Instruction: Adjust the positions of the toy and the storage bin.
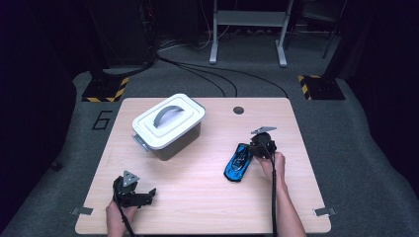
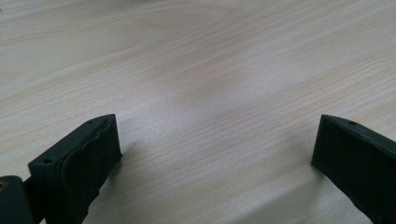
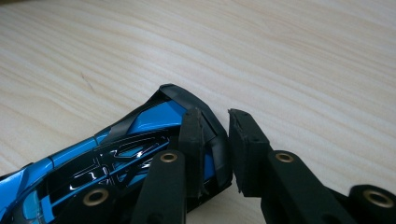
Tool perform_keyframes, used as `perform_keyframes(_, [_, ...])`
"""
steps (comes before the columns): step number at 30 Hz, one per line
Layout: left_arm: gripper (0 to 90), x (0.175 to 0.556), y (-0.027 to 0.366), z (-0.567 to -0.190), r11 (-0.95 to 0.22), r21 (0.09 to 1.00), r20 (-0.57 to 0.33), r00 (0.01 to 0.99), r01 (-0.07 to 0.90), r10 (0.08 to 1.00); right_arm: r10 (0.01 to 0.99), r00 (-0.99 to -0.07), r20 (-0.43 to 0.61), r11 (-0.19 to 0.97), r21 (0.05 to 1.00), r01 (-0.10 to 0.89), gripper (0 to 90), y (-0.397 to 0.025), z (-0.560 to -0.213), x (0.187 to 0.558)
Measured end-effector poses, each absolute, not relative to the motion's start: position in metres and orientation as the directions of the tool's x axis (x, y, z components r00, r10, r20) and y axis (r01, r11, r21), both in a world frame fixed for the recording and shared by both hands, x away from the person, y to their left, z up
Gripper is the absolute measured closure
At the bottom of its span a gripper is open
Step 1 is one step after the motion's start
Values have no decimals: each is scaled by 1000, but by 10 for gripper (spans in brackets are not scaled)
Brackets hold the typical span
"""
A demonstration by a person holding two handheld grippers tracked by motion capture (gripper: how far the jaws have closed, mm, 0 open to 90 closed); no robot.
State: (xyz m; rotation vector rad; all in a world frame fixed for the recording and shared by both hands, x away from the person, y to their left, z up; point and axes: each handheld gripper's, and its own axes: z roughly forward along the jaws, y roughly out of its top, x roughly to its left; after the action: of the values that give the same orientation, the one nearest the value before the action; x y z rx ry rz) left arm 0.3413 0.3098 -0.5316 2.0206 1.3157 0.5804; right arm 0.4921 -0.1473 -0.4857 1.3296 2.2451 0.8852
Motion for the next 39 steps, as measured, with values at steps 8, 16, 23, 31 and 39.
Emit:
perform_keyframes(8, [9, 341, 310, -532, -285, 722, 14, 399, 630, 917, 875, -484, 12, 337, 704, 626, 749, -149, -488, 496])
perform_keyframes(16, [9, 341, 310, -532, -286, 723, 17, 397, 629, 918, 898, -435, 71, 254, 723, 643, 539, -150, -482, 484])
perform_keyframes(23, [9, 341, 309, -531, -290, 723, 21, 400, 627, 916, 927, -360, 104, 184, 710, 679, 293, -137, -479, 455])
perform_keyframes(31, [9, 341, 309, -531, -291, 724, 21, 402, 625, 915, 948, -285, 140, 117, 681, 723, 9, -107, -493, 424])
perform_keyframes(39, [9, 340, 309, -531, -296, 722, 23, 406, 625, 913, 972, -214, 92, 97, 677, 730, 0, -82, -504, 428])
